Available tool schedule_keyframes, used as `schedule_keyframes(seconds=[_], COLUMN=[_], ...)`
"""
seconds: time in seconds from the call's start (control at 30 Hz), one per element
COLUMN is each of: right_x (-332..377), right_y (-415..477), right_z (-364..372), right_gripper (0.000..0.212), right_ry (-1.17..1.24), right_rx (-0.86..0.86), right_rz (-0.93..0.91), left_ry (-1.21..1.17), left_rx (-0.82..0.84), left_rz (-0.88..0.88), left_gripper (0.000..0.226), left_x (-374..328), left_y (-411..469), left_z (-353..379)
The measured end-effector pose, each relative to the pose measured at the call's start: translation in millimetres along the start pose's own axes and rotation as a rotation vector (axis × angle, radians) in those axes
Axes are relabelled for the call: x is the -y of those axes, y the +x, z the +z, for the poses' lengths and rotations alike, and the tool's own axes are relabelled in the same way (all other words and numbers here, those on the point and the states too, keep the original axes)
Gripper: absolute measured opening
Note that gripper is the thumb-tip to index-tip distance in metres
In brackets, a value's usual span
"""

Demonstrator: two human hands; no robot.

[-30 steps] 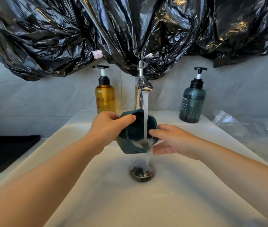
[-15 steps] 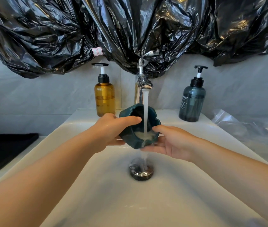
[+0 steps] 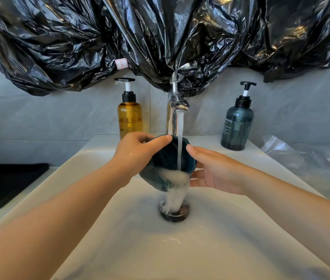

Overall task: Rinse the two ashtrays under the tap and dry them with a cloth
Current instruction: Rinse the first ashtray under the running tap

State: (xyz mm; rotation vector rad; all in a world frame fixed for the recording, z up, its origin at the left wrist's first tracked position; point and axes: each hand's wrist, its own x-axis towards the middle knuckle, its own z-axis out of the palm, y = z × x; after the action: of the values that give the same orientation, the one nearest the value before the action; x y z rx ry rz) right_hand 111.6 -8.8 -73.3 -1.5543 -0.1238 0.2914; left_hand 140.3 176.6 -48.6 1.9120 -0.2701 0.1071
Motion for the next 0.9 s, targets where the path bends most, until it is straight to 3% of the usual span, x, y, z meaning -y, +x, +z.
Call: schedule_keyframes(seconds=[0.07,0.2,0.37,0.53,0.7,0.9], right_x=[-2.2,-3.8,-2.1,0.2,-1.5,-6.3], right_y=[0.1,3.3,4.5,4.6,5.8,9.6], right_z=[0.9,3.1,0.7,-4.3,-2.8,-0.1], right_gripper=[0.039,0.040,0.040,0.056,0.055,0.050], right_ry=[0.019,0.137,0.253,0.078,0.036,-0.052], right_rx=[-0.012,-0.113,-0.212,-0.194,-0.180,-0.266], right_rz=[0.010,0.068,0.118,0.202,0.179,0.161], left_ry=[-0.011,-0.023,-0.179,-0.303,-0.193,-0.162], left_rx=[0.039,0.112,0.165,0.096,0.101,0.159], left_rz=[-0.041,-0.106,-0.282,-0.323,-0.268,-0.362], left_gripper=[0.036,0.068,0.049,0.037,0.039,0.037], left_x=[-0.4,-2.3,-1.8,-1.1,2.0,1.6], left_y=[0.8,2.2,2.3,0.4,1.8,0.1], left_z=[0.3,-1.5,-3.2,-4.5,-2.3,1.2])
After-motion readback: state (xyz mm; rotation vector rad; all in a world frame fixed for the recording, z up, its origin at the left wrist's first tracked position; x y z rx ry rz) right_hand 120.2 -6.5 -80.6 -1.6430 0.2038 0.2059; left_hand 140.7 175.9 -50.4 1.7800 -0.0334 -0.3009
